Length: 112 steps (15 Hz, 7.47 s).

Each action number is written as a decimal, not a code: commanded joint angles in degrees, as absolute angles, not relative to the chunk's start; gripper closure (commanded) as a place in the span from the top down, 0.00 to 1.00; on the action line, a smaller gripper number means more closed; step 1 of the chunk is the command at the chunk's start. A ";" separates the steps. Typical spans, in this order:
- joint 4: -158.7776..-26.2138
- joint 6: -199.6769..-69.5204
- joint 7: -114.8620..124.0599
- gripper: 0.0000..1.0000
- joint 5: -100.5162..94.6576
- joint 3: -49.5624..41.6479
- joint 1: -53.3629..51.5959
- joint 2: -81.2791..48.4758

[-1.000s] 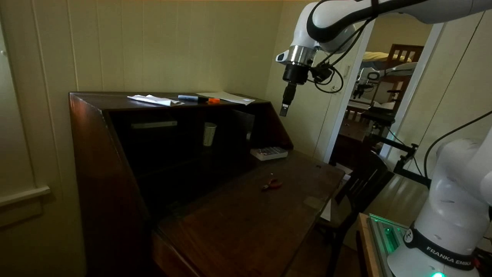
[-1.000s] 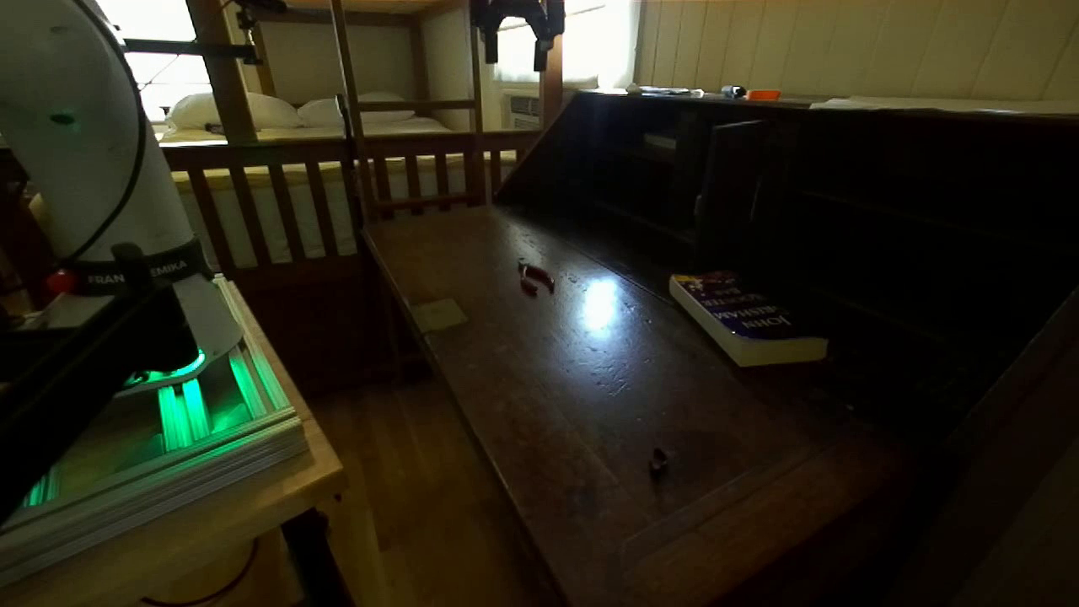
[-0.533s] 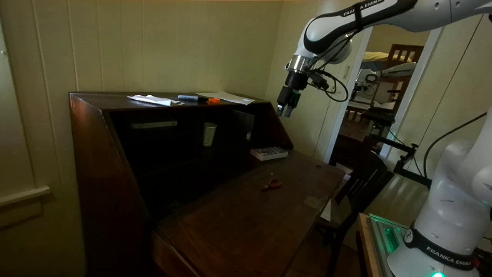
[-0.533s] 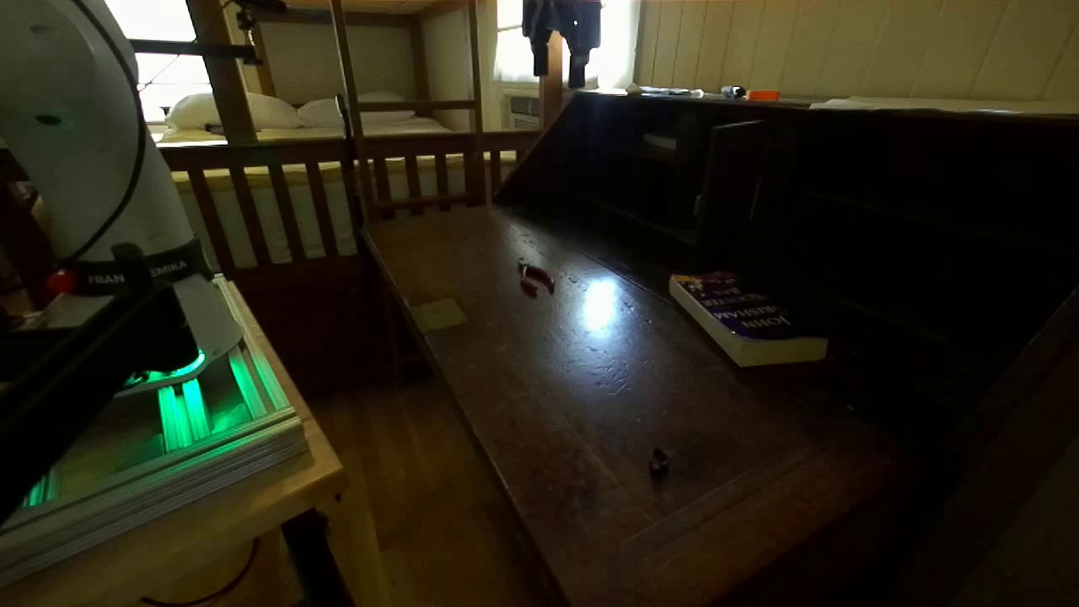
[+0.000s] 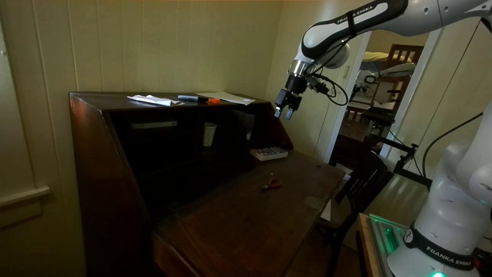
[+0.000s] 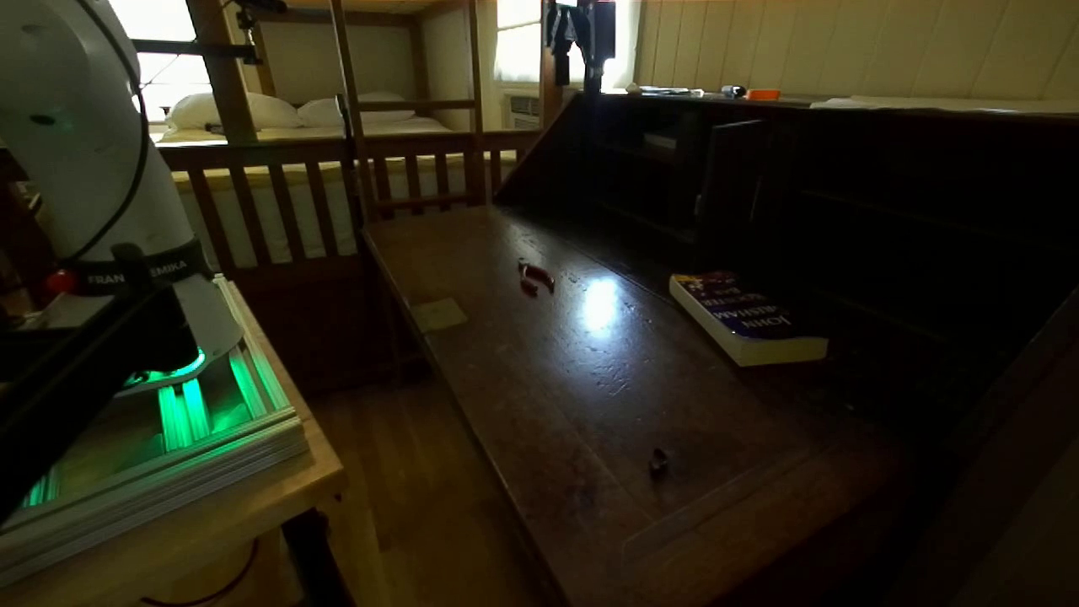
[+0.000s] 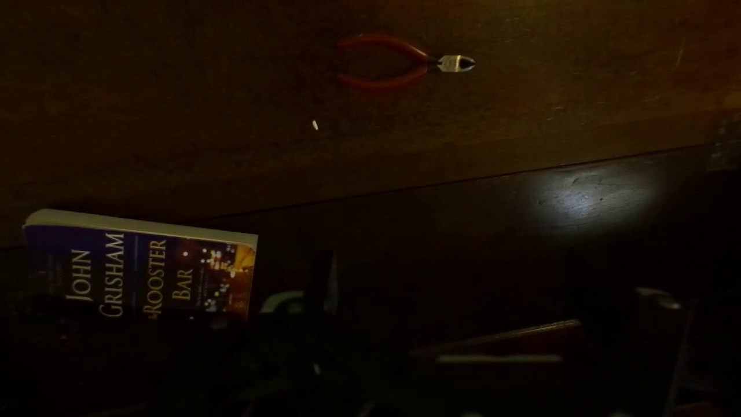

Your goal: Move the book forward

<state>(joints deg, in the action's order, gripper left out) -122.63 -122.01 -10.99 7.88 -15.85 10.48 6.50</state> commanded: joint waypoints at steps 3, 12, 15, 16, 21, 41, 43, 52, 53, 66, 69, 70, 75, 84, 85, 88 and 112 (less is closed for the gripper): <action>-119.48 -125.79 -8.11 1.00 8.56 -16.18 12.24 2.73; -102.11 -134.40 4.45 1.00 15.15 -19.98 20.68 -16.15; -97.83 -135.57 9.56 1.00 15.97 -19.84 22.94 -22.50; -96.58 -136.59 11.87 1.00 15.22 -19.99 23.19 -24.63; -89.82 -136.08 20.41 1.00 14.38 -19.63 23.61 -33.31; -79.84 -140.17 3.03 1.00 11.97 -13.55 28.56 -47.24; -80.30 -139.33 0.67 1.00 11.71 -13.15 28.84 -46.95; -86.21 -132.72 -9.42 1.00 10.01 -12.88 30.24 -43.86; -86.84 -132.51 -10.04 1.00 9.94 -12.92 30.34 -43.44; -104.82 -131.76 -15.33 1.00 11.48 -13.01 31.55 -32.19; -109.99 -132.09 -15.99 1.00 12.06 -13.23 31.96 -29.17; -111.71 -132.37 -16.22 1.00 12.15 -13.37 32.09 -28.24; -121.22 -133.65 -16.07 1.00 14.12 -14.59 33.47 -23.31; -130.21 -137.45 -13.45 1.00 26.36 -15.71 36.38 -19.62; -130.35 -137.46 -11.70 1.00 27.26 -16.08 36.26 -19.68; -130.23 -136.66 -9.30 1.00 29.91 -16.48 36.56 -19.65; -117.85 -128.74 -31.06 1.00 21.03 -22.69 17.35 3.22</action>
<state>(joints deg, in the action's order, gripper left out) -121.51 -129.59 -24.38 17.40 -22.95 19.33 6.15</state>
